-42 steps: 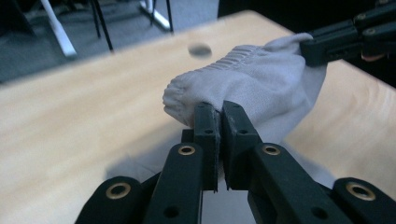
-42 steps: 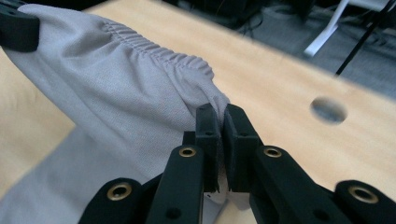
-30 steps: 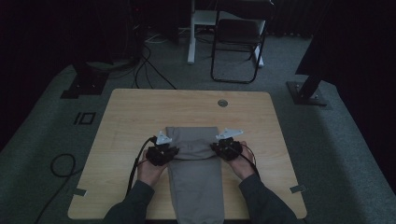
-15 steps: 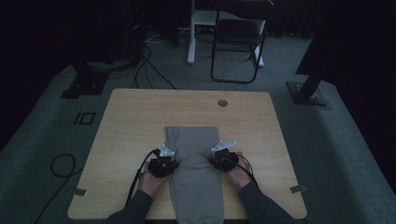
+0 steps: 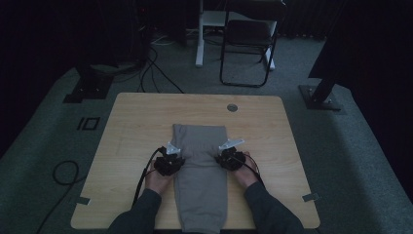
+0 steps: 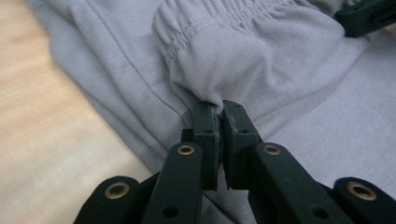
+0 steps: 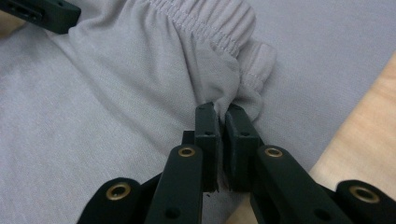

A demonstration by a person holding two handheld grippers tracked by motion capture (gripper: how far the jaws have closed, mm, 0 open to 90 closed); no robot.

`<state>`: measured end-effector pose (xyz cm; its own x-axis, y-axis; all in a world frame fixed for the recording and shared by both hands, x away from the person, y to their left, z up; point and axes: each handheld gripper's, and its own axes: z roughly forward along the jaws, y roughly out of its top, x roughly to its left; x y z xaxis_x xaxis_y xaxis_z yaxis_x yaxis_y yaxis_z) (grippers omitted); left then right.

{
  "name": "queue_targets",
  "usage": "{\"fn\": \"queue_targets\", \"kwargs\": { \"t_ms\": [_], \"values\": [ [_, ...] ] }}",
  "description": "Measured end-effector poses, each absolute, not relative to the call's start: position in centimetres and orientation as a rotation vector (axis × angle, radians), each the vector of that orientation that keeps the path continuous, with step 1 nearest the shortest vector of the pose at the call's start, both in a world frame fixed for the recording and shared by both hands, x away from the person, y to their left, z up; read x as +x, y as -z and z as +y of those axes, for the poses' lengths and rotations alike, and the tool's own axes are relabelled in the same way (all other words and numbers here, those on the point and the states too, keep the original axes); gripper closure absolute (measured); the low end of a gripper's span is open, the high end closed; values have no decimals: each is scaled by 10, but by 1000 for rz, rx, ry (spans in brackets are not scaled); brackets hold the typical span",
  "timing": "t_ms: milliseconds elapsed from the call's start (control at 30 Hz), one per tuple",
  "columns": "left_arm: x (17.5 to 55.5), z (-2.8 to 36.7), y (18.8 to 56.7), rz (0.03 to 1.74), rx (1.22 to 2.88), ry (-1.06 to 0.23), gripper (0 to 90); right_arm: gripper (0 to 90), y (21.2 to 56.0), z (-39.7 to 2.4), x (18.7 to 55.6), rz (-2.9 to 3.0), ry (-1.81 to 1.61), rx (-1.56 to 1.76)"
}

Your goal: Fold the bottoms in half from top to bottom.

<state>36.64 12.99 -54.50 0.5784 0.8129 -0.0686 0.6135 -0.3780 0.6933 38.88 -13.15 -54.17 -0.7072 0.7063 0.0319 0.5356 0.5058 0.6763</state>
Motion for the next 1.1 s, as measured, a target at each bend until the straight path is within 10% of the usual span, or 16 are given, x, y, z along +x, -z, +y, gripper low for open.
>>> {"fn": "queue_targets", "kwargs": {
  "t_ms": [1100],
  "values": [
    [474, 112, 543, 1315, 2071, -567, 850, 858, 537, -104, 496, 2355, -832, 1195]
  ]
}}
